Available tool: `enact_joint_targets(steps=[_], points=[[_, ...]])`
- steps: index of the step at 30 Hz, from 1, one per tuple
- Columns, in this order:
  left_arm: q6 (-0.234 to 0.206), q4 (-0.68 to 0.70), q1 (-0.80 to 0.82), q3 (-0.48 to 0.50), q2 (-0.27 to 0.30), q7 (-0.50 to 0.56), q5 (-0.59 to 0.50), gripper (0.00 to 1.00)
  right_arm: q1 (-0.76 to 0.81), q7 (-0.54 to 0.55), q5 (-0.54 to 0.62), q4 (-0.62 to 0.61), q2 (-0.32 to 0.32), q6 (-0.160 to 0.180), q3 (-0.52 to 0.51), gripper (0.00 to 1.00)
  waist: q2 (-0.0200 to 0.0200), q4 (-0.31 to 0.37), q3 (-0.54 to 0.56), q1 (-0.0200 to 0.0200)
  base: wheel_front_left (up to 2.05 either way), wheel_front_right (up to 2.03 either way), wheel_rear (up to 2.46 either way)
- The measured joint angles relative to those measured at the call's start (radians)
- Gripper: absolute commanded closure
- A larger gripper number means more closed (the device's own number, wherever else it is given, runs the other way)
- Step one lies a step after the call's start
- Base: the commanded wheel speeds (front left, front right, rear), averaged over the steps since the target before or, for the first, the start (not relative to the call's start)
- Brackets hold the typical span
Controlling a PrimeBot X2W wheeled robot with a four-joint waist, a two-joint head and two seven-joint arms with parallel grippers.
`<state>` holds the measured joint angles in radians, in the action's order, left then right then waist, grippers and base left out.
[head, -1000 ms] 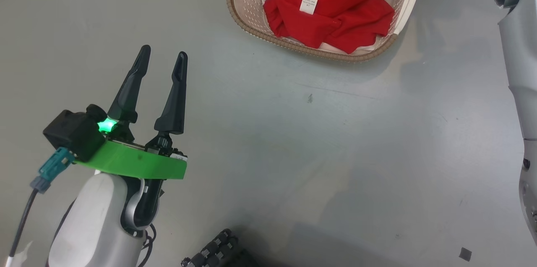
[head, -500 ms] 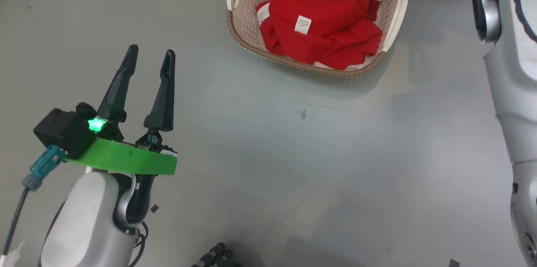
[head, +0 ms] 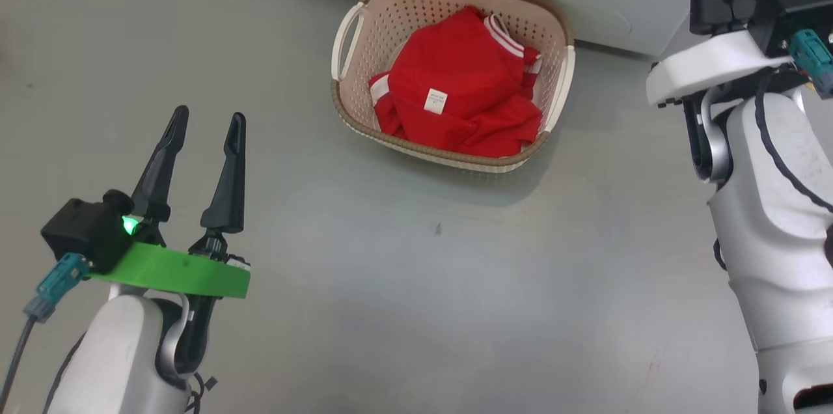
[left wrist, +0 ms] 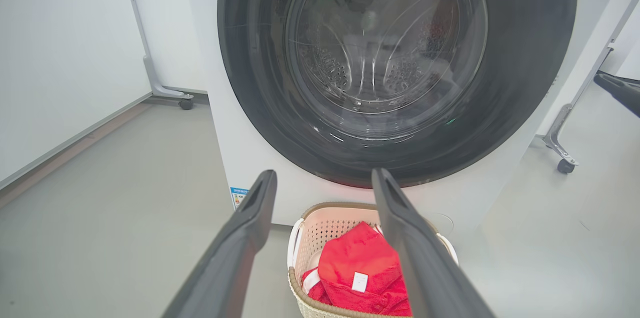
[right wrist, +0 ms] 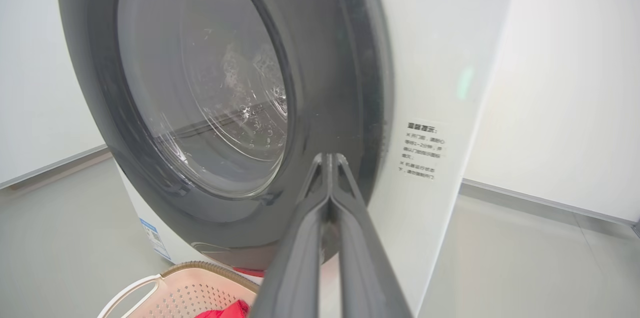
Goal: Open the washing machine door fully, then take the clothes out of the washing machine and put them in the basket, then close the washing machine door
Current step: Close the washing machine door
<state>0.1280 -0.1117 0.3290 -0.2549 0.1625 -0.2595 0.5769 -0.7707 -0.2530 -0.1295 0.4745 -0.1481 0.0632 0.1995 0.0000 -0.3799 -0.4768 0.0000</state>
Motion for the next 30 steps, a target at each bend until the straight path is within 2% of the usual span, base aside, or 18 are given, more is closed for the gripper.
enact_joint_targets(steps=[17,30], points=[[0.000,-0.015,-0.214,0.057,0.043,0.000,-0.044,0.00,0.425,0.000,-0.082,-0.173,0.040,0.011,-0.132,1.00,0.0000,0.139,0.228,0.0000,0.00,0.00,0.00],[0.000,0.009,-0.284,0.070,0.046,0.000,-0.060,0.00,0.590,0.000,-0.090,-0.287,0.059,0.009,-0.152,1.00,0.0000,0.241,0.319,0.0000,0.00,0.00,0.00]])
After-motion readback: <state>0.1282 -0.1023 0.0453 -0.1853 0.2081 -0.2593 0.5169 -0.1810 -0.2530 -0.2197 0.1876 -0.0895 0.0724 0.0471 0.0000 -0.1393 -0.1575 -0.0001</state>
